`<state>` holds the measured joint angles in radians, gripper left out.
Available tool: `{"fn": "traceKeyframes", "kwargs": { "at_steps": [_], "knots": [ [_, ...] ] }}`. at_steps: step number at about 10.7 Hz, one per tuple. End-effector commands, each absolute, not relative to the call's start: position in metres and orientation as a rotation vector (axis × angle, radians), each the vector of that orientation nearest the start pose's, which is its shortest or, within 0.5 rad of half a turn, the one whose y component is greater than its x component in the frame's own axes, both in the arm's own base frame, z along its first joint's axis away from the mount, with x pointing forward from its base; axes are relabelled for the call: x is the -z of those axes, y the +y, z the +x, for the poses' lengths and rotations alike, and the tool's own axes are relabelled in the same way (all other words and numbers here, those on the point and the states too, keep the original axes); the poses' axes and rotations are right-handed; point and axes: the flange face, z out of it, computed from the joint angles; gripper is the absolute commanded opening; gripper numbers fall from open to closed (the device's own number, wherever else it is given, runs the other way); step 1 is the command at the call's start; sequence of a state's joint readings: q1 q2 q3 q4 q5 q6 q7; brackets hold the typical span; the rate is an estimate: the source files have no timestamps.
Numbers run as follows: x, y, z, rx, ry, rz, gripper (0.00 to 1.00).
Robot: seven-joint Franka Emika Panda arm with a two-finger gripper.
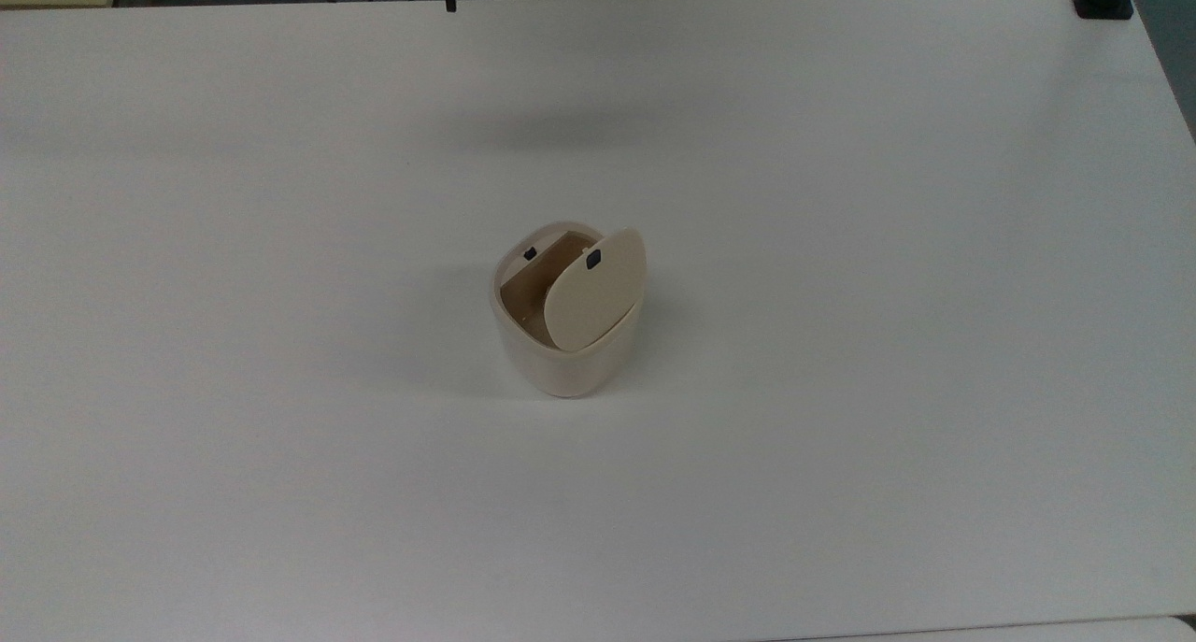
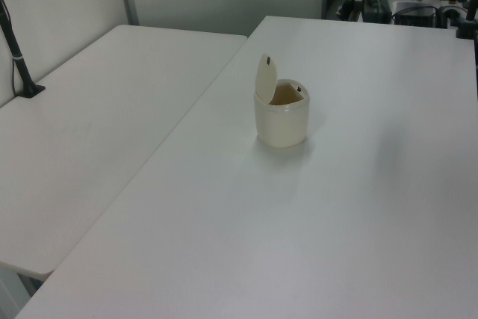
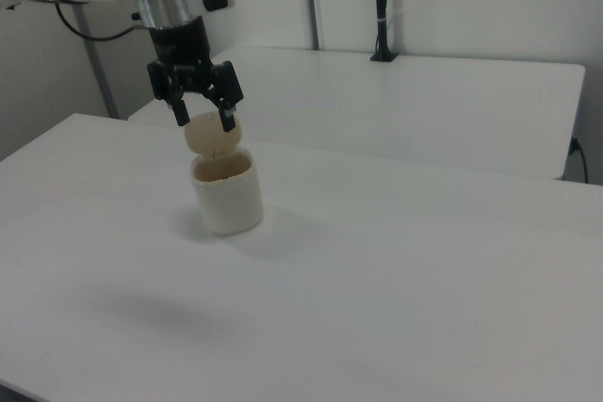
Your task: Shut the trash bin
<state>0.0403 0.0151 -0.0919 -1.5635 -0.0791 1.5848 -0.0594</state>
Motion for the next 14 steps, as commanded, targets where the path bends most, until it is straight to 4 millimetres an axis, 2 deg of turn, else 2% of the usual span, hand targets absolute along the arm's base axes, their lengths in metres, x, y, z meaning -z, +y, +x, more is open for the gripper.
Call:
{"fn": "traceKeyframes", "kwargs": {
  "at_steps": [1, 3, 4, 6, 7, 9, 10, 12, 14],
  "knots": [
    [-0.622, -0.036, 0.55, -0.026, -0.101, -3.222, 0.83],
    [-0.622, -0.037, 0.55, -0.032, -0.19, -3.216, 0.41],
    [-0.621, -0.036, 0.551, -0.032, -0.193, -3.216, 0.25],
    [-0.619, -0.033, 0.553, -0.031, -0.203, -3.214, 0.05],
    [-0.617, -0.031, 0.555, -0.024, -0.209, -3.215, 0.02],
    [-0.615, -0.022, 0.561, 0.015, -0.234, -3.212, 0.01],
    [-0.606, -0.015, 0.573, 0.055, -0.255, -3.212, 0.0],
    [-0.597, 0.029, 0.594, 0.184, -0.362, -3.2, 0.0],
    [-0.592, 0.065, 0.61, 0.34, -0.452, -3.172, 0.0]
  ]
}}
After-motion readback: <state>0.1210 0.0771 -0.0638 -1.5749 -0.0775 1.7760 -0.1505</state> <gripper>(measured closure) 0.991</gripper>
